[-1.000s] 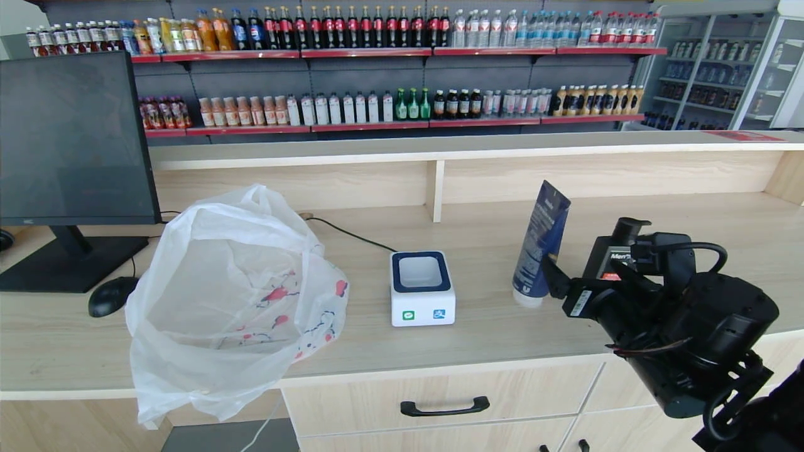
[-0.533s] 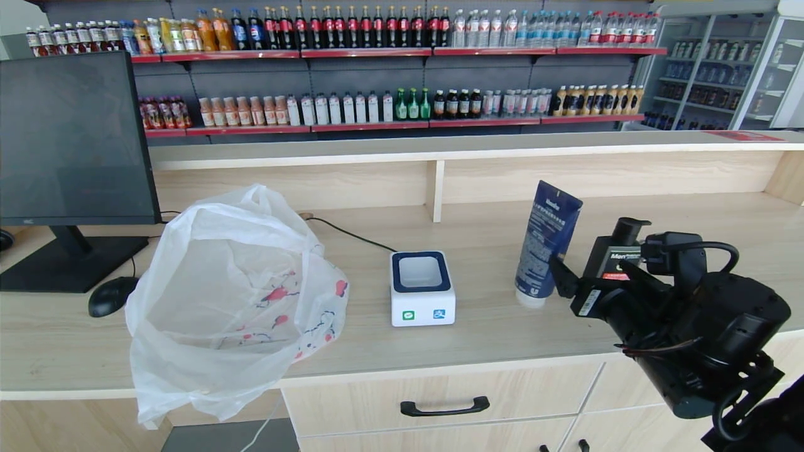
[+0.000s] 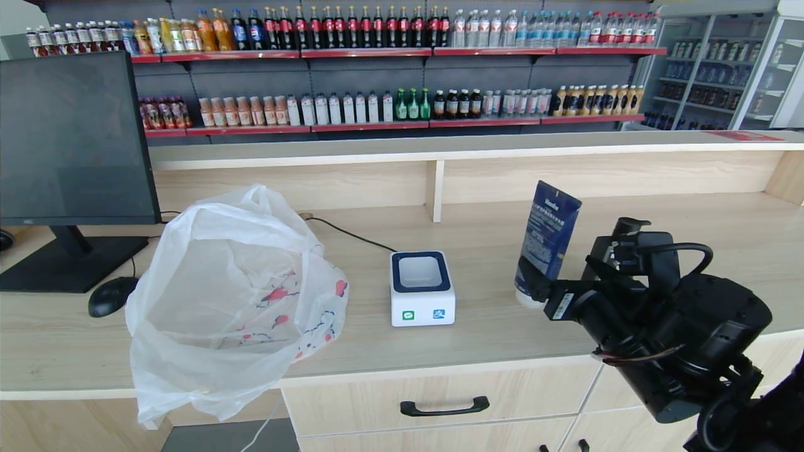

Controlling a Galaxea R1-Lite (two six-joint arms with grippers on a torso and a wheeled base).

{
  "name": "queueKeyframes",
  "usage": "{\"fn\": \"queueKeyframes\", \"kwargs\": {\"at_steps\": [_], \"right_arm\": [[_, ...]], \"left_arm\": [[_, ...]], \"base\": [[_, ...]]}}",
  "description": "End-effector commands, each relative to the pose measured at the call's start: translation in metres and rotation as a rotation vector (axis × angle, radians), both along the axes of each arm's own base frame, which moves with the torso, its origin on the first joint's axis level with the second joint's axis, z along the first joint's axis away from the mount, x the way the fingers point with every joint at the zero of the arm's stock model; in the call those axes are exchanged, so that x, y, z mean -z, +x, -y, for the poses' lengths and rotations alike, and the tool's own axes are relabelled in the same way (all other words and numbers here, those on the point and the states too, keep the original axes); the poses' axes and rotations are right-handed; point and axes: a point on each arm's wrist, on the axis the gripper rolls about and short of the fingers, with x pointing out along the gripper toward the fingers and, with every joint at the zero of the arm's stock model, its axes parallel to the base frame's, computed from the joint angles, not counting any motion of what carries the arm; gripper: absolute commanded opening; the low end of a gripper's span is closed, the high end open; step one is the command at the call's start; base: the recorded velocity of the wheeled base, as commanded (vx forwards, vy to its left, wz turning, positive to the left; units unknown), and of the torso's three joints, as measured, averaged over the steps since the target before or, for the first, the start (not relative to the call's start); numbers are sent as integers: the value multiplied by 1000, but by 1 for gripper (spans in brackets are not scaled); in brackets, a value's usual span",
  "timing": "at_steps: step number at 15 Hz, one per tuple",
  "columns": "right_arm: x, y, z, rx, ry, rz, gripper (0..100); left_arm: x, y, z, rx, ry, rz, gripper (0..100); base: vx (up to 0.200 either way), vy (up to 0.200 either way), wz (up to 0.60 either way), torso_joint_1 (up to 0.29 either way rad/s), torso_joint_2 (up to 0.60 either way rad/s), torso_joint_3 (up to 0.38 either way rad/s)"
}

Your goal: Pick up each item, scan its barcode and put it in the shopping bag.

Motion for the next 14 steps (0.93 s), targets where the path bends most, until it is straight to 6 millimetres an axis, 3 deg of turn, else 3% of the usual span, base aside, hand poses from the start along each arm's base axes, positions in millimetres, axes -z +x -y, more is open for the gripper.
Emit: {"fn": "queueKeyframes", "kwargs": {"at_steps": [1, 6, 14], "right_arm": [[10, 9, 0, 16, -13, -25, 100], [22, 20, -7, -28, -24, -50, 100], [21, 39, -15, -33, -9, -14, 100]], "left_arm": [[0, 0, 0, 0, 0, 0, 100], [0, 0, 0, 0, 0, 0, 100], [0, 0, 0, 0, 0, 0, 100]], "base": [[0, 0, 0, 0, 0, 0], [0, 0, 0, 0, 0, 0], [0, 0, 0, 0, 0, 0]]}}
